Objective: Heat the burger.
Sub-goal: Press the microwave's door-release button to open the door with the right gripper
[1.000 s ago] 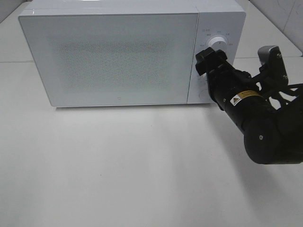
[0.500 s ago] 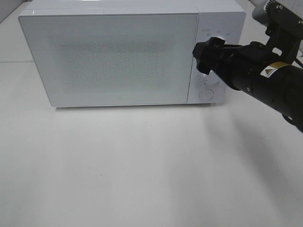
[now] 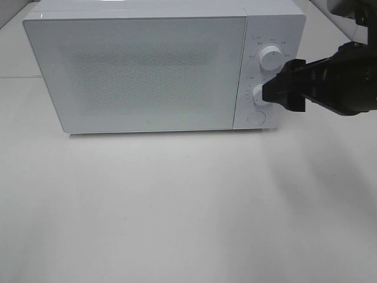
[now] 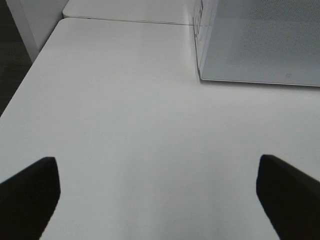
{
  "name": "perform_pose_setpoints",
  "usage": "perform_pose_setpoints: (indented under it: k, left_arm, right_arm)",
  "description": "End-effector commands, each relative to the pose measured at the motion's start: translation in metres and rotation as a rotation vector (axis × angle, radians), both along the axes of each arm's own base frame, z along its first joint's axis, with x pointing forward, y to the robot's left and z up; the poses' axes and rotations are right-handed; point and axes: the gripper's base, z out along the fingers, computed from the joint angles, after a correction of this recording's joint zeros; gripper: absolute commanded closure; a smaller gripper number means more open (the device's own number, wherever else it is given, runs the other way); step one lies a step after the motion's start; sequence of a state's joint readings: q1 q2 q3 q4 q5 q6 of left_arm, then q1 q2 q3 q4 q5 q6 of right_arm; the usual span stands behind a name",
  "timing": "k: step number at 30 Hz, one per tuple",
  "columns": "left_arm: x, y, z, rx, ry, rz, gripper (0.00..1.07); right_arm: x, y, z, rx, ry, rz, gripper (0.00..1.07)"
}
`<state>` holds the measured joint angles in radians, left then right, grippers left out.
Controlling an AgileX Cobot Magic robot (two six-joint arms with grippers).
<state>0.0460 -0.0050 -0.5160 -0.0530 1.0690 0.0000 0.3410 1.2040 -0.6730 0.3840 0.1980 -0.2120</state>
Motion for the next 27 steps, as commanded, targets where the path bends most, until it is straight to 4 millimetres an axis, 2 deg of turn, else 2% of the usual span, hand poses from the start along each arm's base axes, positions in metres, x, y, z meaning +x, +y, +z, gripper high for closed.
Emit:
perform_pose_setpoints:
  k: [1,3,4,5,7,8,9,11,12,13,14,16,18,19,20,21,23,24,26,27]
  left_arm:
    - [-0.002,0.000,0.000,0.000,-0.012,0.003,0.07]
    - [-0.002,0.000,0.000,0.000,-0.012,0.003,0.07]
    - [-0.002,0.000,0.000,0.000,-0.012,0.003,0.07]
    - [-0.002,0.000,0.000,0.000,-0.012,0.003,0.07]
    - [-0.002,0.000,0.000,0.000,-0.012,0.003,0.07]
    - [-0.002,0.000,0.000,0.000,-0.012,0.003,0.07]
    - [-0.002,0.000,0.000,0.000,-0.012,0.003,0.07]
    - [-0.002,0.000,0.000,0.000,-0.012,0.003,0.07]
    - [-0.002,0.000,0.000,0.000,-0.012,0.003,0.07]
    - [-0.002,0.000,0.000,0.000,-0.012,0.003,0.07]
    - [-0.002,0.000,0.000,0.000,-0.012,0.003,0.07]
    - [-0.002,0.000,0.000,0.000,-0.012,0.003,0.07]
    - [-0.002,0.000,0.000,0.000,-0.012,0.003,0.07]
    - [-0.002,0.000,0.000,0.000,-0.012,0.003,0.07]
    - [-0.002,0.000,0.000,0.000,-0.012,0.003,0.07]
    - [-0.002,0.000,0.000,0.000,-0.012,0.003,0.07]
    - [-0.002,0.000,0.000,0.000,-0.012,0.003,0.07]
    - [-0.002,0.000,0.000,0.000,-0.012,0.003,0.07]
    - [-0.002,0.000,0.000,0.000,-0.012,0.003,0.07]
    - [-0.002,0.000,0.000,0.000,-0.012,0.003,0.07]
  right_arm:
    - [-0.009,-0.007,0.012,-0.071,0.040,0.045,0.32]
    - [-0.022,-0.015,0.025,-0.134,0.024,0.066,0.32]
    - [-0.022,-0.015,0.025,-0.134,0.024,0.066,0.32]
    - [-0.032,-0.020,0.031,-0.159,0.029,0.062,0.31]
    - [-0.037,-0.022,0.034,-0.167,0.029,0.058,0.31]
    - [-0.047,-0.027,0.040,-0.186,0.019,0.052,0.30]
    - [-0.047,-0.027,0.040,-0.186,0.019,0.052,0.30]
    - [-0.066,-0.034,0.051,-0.199,0.003,0.054,0.31]
    - [-0.066,-0.034,0.051,-0.199,0.003,0.054,0.31]
    - [-0.078,-0.039,0.055,-0.205,0.015,0.053,0.30]
    - [-0.078,-0.039,0.055,-0.205,0.015,0.053,0.30]
    - [-0.098,-0.045,0.061,-0.206,0.023,0.053,0.30]
    - [-0.105,-0.048,0.061,-0.207,0.026,0.052,0.30]
    - [-0.119,-0.053,0.064,-0.208,0.009,0.051,0.30]
    - [-0.119,-0.053,0.064,-0.208,0.009,0.051,0.30]
    - [-0.133,-0.058,0.066,-0.211,-0.018,0.043,0.28]
    - [-0.140,-0.062,0.067,-0.219,-0.040,0.032,0.27]
    - [-0.154,-0.069,0.068,-0.215,-0.082,0.003,0.25]
    - [-0.162,-0.073,0.068,-0.208,-0.100,-0.022,0.24]
    - [-0.173,-0.080,0.065,-0.205,-0.130,-0.069,0.23]
